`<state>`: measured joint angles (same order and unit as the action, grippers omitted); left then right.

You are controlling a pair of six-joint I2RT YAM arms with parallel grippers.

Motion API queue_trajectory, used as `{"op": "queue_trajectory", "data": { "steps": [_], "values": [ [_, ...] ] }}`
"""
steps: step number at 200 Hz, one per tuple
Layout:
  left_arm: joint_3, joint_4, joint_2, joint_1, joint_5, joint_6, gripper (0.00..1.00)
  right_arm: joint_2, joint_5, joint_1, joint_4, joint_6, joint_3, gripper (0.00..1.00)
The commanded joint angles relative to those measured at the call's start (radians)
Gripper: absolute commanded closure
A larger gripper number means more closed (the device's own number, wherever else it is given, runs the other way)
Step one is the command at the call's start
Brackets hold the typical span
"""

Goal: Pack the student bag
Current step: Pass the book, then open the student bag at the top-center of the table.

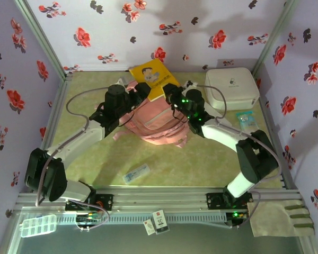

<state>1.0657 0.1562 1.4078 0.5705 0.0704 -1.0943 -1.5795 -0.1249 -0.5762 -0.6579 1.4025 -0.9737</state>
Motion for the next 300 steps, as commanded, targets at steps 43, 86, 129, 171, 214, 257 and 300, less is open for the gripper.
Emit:
{"op": "queue_trajectory", "data": {
  "steps": [43, 86, 129, 171, 214, 257, 300],
  "values": [
    [0.131, -0.396, 0.077, 0.095, -0.015, 0.483, 0.03, 0.312, 0.106, 0.105, 0.313, -0.403, 0.125, 1.00],
    [0.332, -0.600, 0.259, 0.152, -0.094, 0.692, 0.00, 0.507, 0.192, 0.170, 0.543, -0.536, 0.191, 1.00],
    [0.554, -0.798, 0.467, 0.210, -0.212, 0.895, 0.01, 0.635, 0.183, 0.201, 0.722, -0.568, 0.262, 1.00],
    [0.751, -0.973, 0.645, 0.227, -0.250, 1.002, 0.08, 0.717, 0.226, 0.208, 0.791, -0.589, 0.330, 1.00],
    [0.891, -1.100, 0.759, 0.237, -0.252, 1.056, 0.14, 0.728, 0.226, 0.207, 0.808, -0.580, 0.358, 1.00],
    [0.991, -1.176, 0.840, 0.254, -0.256, 1.123, 0.19, 0.738, 0.246, 0.206, 0.820, -0.581, 0.358, 1.00],
    [1.067, -1.217, 0.901, 0.269, -0.297, 1.155, 0.23, 0.774, 0.277, 0.207, 0.839, -0.579, 0.359, 1.00]
  ]
}}
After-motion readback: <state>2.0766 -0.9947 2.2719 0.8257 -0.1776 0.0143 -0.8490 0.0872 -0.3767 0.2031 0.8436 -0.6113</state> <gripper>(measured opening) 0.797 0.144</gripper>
